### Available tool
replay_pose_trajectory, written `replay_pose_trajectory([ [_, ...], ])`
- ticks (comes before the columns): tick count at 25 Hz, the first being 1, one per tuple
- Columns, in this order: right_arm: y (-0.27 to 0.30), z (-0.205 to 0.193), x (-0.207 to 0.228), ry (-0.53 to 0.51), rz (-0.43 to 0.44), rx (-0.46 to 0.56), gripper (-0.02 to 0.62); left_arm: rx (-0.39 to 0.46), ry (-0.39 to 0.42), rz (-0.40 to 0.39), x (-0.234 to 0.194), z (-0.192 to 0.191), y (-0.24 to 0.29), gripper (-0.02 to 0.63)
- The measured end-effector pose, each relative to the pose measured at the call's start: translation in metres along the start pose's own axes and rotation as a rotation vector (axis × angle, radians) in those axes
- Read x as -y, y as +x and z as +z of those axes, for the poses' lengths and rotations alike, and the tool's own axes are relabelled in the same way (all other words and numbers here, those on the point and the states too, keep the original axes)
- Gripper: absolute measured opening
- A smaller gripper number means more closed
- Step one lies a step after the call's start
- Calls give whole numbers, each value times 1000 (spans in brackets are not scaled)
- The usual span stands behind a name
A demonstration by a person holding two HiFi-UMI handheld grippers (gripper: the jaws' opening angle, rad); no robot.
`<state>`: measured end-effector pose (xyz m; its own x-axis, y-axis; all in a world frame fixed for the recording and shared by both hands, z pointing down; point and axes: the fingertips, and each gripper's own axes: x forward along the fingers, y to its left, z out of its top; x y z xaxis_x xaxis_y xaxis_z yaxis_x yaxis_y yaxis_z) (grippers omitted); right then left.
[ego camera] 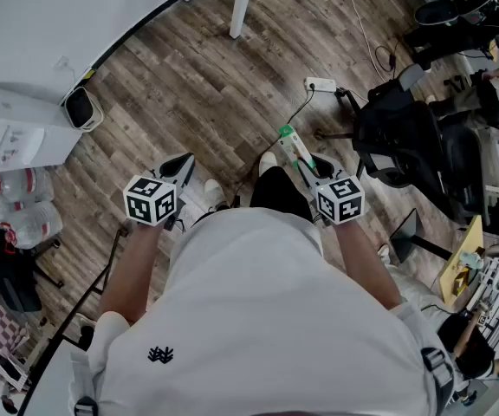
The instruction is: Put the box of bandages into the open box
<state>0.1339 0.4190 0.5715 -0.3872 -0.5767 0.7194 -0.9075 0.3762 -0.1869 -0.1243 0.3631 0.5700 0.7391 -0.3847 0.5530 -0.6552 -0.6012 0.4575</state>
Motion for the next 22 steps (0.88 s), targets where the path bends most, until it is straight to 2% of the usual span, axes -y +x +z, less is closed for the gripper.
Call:
replay_pose_trajectory([
  [3, 10, 14, 11, -33, 21, 3, 83, 21, -29, 29, -8, 9, 8, 6],
  [8, 27, 31, 35, -38, 58, 11, 83, 28, -31, 44, -5, 40, 36, 6],
  [10, 30, 40, 50, -33, 73, 20, 83, 35, -39, 43, 4, 58, 49, 6],
  [15, 48, 66, 96, -5, 111, 54, 83, 47, 1, 50, 18, 112, 92, 6],
  [22, 64, 127, 156, -9, 165, 89, 83, 93, 14, 80, 28, 189, 137, 6],
])
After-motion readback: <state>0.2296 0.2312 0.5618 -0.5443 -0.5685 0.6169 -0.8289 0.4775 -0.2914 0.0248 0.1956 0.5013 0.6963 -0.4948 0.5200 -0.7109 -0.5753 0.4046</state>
